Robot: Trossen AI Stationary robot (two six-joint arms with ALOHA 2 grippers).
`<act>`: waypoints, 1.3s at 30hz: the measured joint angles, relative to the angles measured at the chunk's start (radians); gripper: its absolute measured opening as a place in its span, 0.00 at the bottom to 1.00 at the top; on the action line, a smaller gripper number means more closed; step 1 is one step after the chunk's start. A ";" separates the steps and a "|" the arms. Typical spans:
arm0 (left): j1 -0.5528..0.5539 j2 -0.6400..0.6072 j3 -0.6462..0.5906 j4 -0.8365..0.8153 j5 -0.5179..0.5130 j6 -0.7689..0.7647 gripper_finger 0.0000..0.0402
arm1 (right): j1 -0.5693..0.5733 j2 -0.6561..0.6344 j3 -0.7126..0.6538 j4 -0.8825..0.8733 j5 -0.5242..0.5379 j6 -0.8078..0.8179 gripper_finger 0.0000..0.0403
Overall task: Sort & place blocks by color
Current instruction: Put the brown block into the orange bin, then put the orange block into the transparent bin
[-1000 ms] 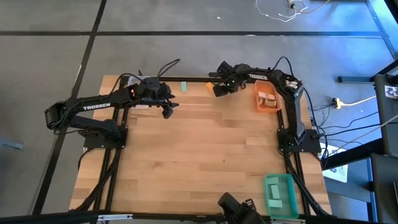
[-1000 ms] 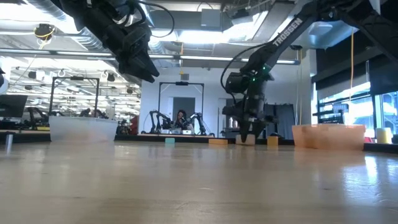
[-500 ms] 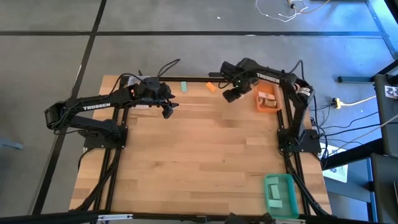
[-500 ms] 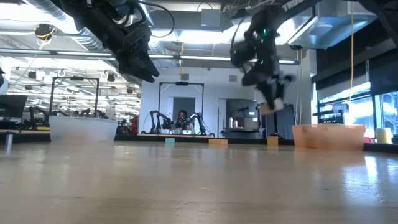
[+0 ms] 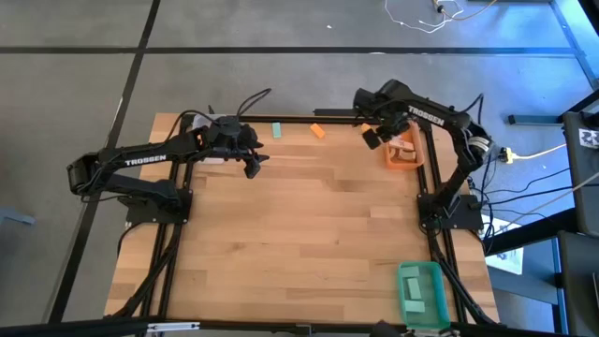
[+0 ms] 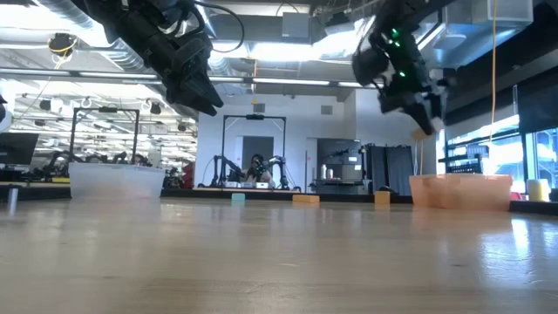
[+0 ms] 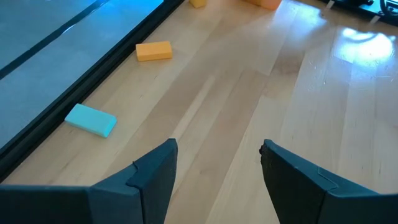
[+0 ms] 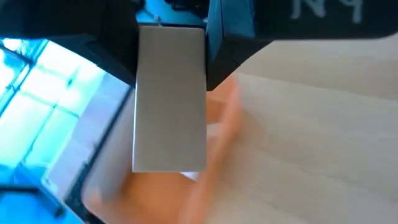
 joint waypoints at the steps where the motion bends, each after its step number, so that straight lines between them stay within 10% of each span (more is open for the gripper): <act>1: 0.000 0.000 0.000 0.000 0.000 0.000 0.55 | -0.017 -0.007 -0.027 0.000 0.005 0.003 0.32; 14: 0.000 0.000 0.000 0.000 0.000 0.000 0.55 | -0.168 -0.012 -0.320 0.234 -0.004 -0.059 0.32; 19: 0.000 0.000 0.000 0.000 0.000 0.000 0.55 | -0.181 -0.012 -0.340 0.242 -0.004 -0.058 0.47; 39: 0.095 0.004 0.027 0.021 -0.078 -0.108 0.55 | -0.071 -0.078 -0.106 0.395 -0.255 -0.101 0.58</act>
